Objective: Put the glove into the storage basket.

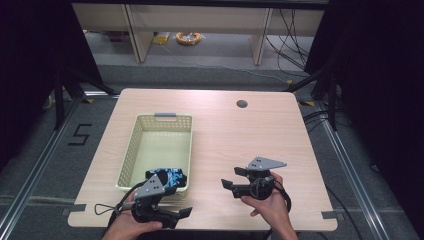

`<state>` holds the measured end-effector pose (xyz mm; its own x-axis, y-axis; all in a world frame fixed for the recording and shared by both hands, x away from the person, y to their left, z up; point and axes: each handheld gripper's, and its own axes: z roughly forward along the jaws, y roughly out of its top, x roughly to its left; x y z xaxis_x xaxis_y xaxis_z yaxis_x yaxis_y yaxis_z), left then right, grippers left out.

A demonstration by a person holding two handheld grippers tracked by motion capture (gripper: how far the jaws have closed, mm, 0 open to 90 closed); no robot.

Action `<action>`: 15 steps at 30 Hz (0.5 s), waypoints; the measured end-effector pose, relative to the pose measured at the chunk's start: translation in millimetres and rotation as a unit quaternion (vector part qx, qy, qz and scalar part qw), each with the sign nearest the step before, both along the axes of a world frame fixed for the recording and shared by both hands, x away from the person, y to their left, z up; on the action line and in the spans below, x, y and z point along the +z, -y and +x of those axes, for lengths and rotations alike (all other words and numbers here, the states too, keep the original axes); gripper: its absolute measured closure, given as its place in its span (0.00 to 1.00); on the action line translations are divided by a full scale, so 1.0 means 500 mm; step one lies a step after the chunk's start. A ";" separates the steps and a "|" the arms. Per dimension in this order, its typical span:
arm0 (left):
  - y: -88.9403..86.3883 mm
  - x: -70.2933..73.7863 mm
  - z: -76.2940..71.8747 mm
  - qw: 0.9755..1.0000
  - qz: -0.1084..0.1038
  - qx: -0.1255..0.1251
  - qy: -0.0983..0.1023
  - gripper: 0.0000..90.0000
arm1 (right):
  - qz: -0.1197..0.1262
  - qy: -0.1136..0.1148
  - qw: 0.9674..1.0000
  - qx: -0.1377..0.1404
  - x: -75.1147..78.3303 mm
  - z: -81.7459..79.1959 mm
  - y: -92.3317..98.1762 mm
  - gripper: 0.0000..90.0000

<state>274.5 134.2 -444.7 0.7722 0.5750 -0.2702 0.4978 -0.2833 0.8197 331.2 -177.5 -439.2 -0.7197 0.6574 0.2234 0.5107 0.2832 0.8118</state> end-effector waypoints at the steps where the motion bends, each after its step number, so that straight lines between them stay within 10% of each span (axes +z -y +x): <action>1: 0.004 -0.005 -0.005 1.000 -0.006 0.007 -0.004 0.17 | 0.001 -0.003 1.000 -0.002 -0.003 -0.004 0.004 0.37; 15: 0.018 -0.026 -0.021 1.000 0.001 -0.010 -0.006 0.18 | 0.009 -0.012 1.000 -0.005 -0.028 -0.023 0.016 0.34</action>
